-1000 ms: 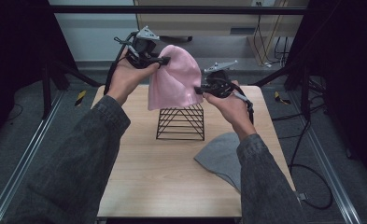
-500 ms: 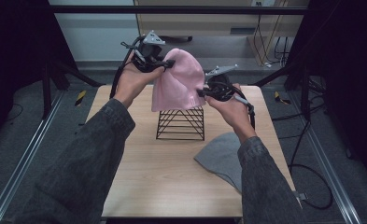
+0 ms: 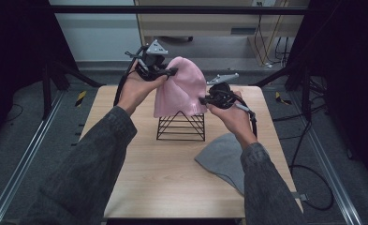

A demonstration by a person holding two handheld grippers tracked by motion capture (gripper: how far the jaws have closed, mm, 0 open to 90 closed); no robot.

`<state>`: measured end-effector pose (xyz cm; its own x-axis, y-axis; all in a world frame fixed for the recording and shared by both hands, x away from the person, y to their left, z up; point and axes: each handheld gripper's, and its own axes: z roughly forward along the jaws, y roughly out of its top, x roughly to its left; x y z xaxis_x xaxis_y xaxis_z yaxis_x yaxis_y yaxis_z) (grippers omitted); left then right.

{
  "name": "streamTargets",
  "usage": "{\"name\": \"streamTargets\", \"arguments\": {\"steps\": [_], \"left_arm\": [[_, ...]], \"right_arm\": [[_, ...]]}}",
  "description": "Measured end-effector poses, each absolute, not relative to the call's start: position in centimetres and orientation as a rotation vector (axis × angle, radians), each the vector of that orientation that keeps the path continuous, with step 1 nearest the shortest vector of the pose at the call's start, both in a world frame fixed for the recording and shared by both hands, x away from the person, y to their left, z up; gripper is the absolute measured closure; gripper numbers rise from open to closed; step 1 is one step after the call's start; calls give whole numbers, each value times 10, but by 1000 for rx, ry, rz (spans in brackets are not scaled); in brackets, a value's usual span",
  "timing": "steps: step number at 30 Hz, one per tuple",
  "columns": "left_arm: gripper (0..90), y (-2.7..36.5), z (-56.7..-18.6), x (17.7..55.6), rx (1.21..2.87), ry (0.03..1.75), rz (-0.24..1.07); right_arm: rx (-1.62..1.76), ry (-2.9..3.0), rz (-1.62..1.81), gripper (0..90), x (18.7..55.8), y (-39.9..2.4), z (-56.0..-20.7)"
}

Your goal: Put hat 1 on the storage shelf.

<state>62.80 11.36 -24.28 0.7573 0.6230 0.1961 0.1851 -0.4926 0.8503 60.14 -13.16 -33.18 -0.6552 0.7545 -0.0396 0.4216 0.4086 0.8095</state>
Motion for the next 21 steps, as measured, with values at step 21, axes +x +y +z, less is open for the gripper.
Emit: {"name": "streamTargets", "arguments": {"steps": [21], "left_arm": [[762, 114, -287, 609, 2041, 624, 562]], "right_arm": [[1090, 2320, 1037, 653, 591, -131, -382]]}}
